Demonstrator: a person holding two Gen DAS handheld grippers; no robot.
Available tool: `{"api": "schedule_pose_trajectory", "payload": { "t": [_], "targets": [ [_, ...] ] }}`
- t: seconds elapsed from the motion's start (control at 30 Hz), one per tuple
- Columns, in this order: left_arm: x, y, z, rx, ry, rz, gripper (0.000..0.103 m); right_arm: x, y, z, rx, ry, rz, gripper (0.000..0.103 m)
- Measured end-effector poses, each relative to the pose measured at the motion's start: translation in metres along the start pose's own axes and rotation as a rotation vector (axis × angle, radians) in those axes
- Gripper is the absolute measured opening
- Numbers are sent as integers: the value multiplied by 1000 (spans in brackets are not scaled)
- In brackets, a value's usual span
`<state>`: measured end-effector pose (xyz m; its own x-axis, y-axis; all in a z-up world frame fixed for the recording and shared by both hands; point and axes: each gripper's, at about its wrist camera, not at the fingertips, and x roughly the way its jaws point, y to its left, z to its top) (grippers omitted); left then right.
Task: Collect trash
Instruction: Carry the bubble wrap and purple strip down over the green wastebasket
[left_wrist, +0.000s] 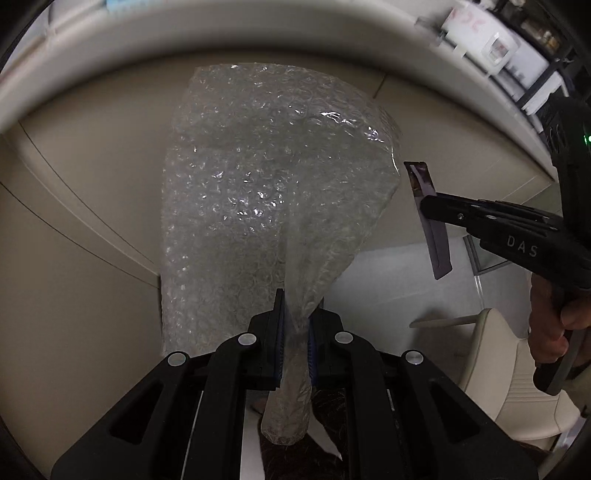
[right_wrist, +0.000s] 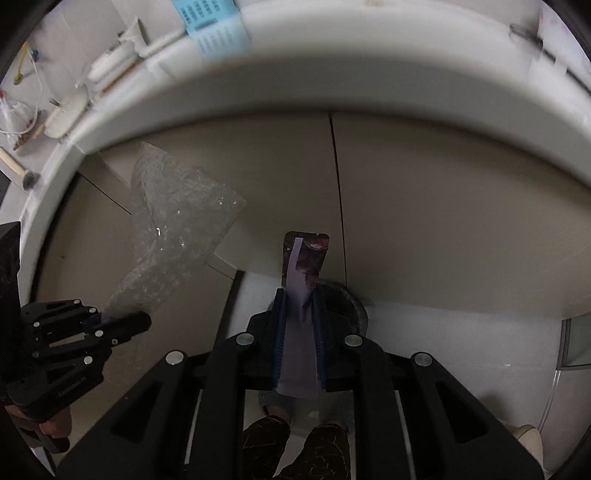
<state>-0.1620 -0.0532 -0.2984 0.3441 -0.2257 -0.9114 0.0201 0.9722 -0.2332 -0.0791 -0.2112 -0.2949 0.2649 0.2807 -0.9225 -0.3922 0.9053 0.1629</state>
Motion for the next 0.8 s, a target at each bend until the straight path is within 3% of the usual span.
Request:
{"api": "schedule_pose_trajectory", "payload": {
  "t": [0.43, 0.8],
  "targets": [
    [222, 46, -60, -157, 115, 37, 9, 183, -24, -69, -21, 116, -16, 13],
    [348, 57, -66, -99, 202, 39, 9, 259, -50, -92, 16, 159, -23, 13]
  ]
}}
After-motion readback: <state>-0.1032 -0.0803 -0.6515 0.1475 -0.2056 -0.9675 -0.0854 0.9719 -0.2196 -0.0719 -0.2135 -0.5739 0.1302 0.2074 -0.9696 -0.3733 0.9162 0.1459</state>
